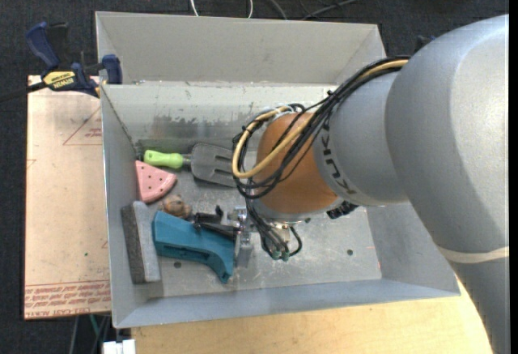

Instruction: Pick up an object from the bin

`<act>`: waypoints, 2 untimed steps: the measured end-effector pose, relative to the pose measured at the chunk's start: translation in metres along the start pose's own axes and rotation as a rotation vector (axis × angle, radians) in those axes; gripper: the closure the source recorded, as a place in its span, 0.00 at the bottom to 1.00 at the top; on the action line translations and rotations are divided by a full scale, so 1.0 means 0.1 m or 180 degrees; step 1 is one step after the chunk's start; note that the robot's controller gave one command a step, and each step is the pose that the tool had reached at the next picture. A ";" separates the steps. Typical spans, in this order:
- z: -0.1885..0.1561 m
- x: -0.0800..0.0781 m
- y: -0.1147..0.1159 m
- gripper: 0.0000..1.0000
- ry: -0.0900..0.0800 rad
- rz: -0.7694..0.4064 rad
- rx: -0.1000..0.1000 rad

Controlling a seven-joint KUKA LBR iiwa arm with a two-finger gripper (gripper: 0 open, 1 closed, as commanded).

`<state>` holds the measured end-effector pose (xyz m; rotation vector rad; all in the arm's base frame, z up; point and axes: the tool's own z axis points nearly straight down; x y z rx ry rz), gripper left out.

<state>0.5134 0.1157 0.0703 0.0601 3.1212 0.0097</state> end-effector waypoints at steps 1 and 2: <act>0.00 0.00 0.00 1.00 0.0000 0.0000 0.0000; -0.19 0.01 0.10 1.00 0.0010 0.0008 0.0005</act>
Offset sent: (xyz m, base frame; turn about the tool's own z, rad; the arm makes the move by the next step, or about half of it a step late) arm 0.0002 0.0130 0.0248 0.0042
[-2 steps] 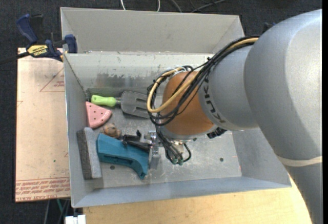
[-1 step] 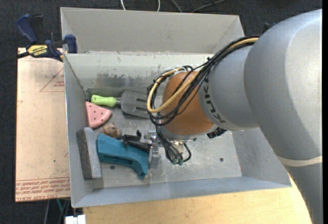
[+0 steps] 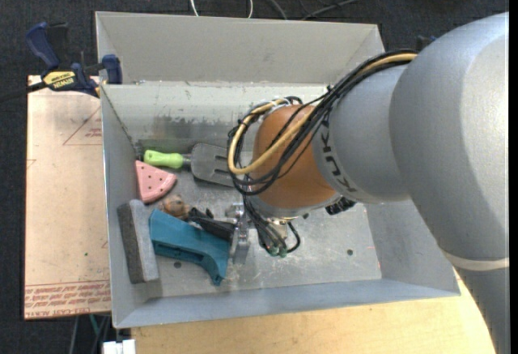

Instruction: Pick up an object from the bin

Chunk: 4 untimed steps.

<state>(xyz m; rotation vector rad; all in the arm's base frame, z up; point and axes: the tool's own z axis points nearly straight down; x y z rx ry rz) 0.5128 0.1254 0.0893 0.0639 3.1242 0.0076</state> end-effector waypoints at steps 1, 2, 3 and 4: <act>0.00 0.15 0.08 1.00 0.0001 0.0426 0.0008; -0.55 0.19 0.21 1.00 0.0018 0.0299 0.0007; -1.38 0.06 0.13 1.00 0.0021 -0.0008 0.0011; -1.77 0.09 0.14 1.00 0.0022 -0.0024 0.0007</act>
Offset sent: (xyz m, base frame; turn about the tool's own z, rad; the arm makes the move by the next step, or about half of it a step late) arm -0.0181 0.0350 0.1277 0.0278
